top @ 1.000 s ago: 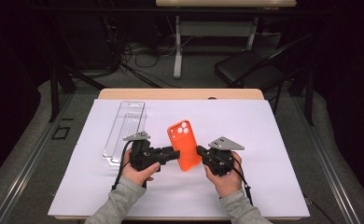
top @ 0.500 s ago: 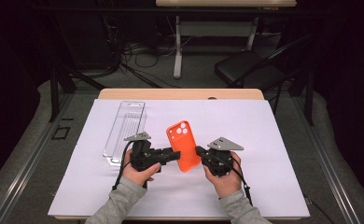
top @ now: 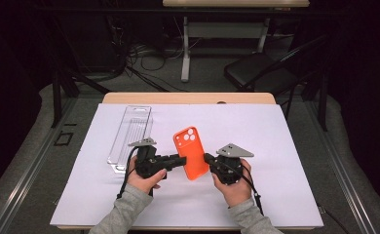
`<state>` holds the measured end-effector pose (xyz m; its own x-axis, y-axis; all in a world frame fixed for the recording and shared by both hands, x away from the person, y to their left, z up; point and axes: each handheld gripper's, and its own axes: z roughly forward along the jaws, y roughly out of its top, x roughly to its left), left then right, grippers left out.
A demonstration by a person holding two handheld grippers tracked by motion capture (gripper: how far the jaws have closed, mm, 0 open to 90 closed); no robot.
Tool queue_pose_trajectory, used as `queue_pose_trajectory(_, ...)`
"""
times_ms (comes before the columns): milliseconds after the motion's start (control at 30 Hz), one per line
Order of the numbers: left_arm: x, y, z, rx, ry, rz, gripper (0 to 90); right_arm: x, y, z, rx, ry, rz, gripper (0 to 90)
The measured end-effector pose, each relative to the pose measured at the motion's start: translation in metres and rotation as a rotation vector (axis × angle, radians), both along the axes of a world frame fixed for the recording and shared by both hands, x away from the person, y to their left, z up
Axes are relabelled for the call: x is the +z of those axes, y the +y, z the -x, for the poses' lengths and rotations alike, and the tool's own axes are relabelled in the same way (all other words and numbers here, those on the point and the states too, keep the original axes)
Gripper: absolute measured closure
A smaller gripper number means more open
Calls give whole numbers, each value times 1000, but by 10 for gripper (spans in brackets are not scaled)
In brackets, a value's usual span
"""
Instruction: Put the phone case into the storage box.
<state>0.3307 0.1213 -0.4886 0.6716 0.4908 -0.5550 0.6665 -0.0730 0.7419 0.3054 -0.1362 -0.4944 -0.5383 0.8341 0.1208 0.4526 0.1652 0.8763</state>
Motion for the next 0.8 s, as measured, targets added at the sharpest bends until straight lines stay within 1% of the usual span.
queue_pose_trajectory(267, 0, 0, 0, 0, 1, 3, 727, -1, 1, 0, 0, 2, -2, 900)
queue_pose_trajectory(400, 0, 0, 0, 3, 9, 5, 738, -1, 1, 0, 2, 5, 0, 900)
queue_pose_trajectory(600, 0, 1, 1, -1, 7, 5, 766, -1, 1, 0, 5, 4, 3, 900)
queue_pose_trajectory(800, -1, 1, 0, -1, 13, 16, 780, -1, 1, 0, 5, 3, 2, 900)
